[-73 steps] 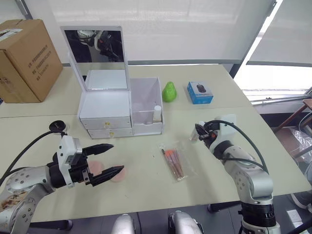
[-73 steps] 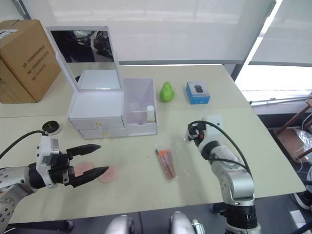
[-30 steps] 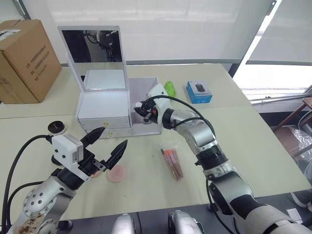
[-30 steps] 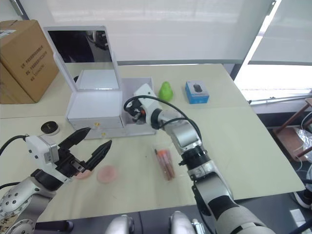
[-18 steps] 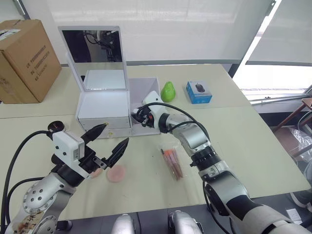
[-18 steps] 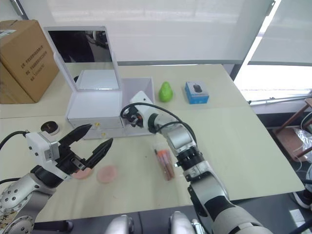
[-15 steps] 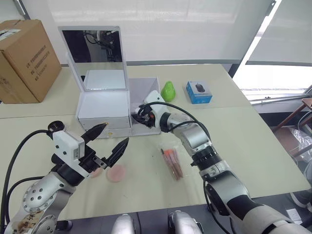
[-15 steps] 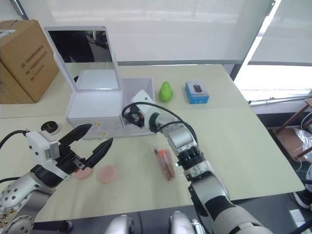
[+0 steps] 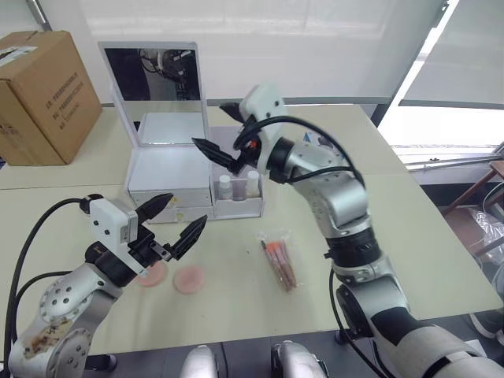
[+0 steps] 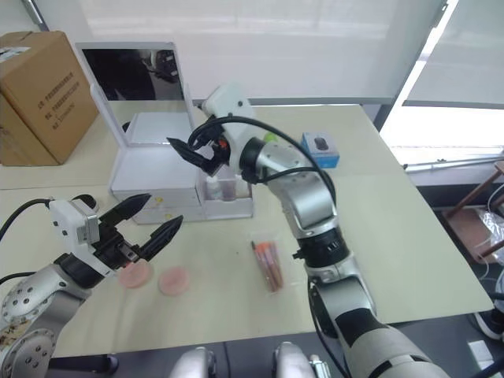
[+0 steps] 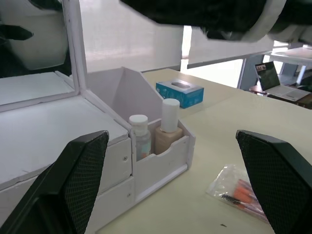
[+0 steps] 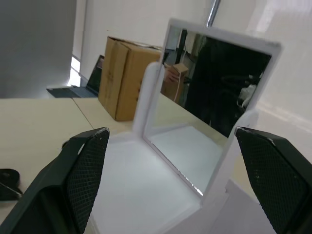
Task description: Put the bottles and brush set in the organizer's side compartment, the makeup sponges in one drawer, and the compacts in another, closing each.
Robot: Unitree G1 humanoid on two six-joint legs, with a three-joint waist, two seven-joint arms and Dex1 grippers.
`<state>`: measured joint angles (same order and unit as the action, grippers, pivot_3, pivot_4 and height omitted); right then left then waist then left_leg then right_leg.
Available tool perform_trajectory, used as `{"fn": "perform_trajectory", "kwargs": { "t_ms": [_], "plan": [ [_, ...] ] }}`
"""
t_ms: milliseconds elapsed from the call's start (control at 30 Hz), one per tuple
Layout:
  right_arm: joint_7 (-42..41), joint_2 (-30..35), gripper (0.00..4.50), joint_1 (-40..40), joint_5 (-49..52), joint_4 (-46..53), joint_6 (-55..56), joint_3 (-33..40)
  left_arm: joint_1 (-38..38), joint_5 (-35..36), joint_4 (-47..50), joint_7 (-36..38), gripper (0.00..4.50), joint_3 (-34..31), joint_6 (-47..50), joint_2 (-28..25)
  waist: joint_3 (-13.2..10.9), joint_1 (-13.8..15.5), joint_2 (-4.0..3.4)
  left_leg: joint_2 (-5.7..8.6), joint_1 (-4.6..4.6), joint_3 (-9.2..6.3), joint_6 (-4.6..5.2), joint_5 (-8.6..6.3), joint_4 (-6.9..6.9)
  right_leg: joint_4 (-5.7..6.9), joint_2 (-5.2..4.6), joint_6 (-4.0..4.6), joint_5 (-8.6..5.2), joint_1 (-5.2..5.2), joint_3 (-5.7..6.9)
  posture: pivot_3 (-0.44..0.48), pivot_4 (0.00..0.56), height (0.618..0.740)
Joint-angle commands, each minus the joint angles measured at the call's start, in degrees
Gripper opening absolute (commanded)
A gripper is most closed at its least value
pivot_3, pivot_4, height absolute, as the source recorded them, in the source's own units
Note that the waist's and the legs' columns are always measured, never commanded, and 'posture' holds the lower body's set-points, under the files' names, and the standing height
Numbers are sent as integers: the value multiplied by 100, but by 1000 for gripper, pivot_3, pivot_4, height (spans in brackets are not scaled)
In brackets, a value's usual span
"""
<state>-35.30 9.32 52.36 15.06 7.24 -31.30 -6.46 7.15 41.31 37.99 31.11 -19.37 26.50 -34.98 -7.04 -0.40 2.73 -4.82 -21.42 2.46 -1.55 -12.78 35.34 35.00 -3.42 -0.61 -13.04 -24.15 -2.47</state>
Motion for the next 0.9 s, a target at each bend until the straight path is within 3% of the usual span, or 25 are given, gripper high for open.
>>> {"fn": "perform_trajectory", "kwargs": {
  "t_ms": [33,267,400,567,633,900],
  "plan": [
    [-313,561,4472,-363,773,858,-483,752,-78,174,-611,649,4500,-571,-135,-398,0,4,1,-1,1,-1,0,0,0,0,0,1,-2,0,2,0,150,722],
    [-1610,2725,4472,-2145,2497,1921,-1383,2589,84,-151,-2809,2260,4500,-1710,-532,-1576,-10,4,-6,-2,1,7,0,-1,-2,-4,-5,-22,-26,-5,2,0,150,722],
    [-2223,3520,4472,-3415,2508,1695,-1010,3335,285,-520,-4220,2935,4500,-2223,-971,-2060,-11,-32,-6,-2,25,13,-1,-2,-27,-13,-9,-17,-32,-4,1,0,150,722],
    [-2673,3882,4472,-4621,1937,894,-47,3630,615,-911,-5207,3351,4500,-2681,-1441,-2326,-13,-43,7,-3,31,13,-4,-3,-35,-19,-13,-18,-33,-18,2,0,150,722],
    [-2722,3895,4472,-4818,1703,485,385,3638,796,-998,-5339,3394,4500,-2897,-1521,-2321,-15,-40,5,-3,33,23,-50,-31,-36,-24,-21,-19,-33,-31,3,0,150,722],
    [-2755,3838,4472,-4750,1455,-93,1053,3227,1072,-1222,-6020,3459,4500,-3447,-1911,-2381,-17,-19,8,-3,30,33,-59,-36,-42,-22,-28,-19,-33,-39,9,0,150,722]
  ]
}}
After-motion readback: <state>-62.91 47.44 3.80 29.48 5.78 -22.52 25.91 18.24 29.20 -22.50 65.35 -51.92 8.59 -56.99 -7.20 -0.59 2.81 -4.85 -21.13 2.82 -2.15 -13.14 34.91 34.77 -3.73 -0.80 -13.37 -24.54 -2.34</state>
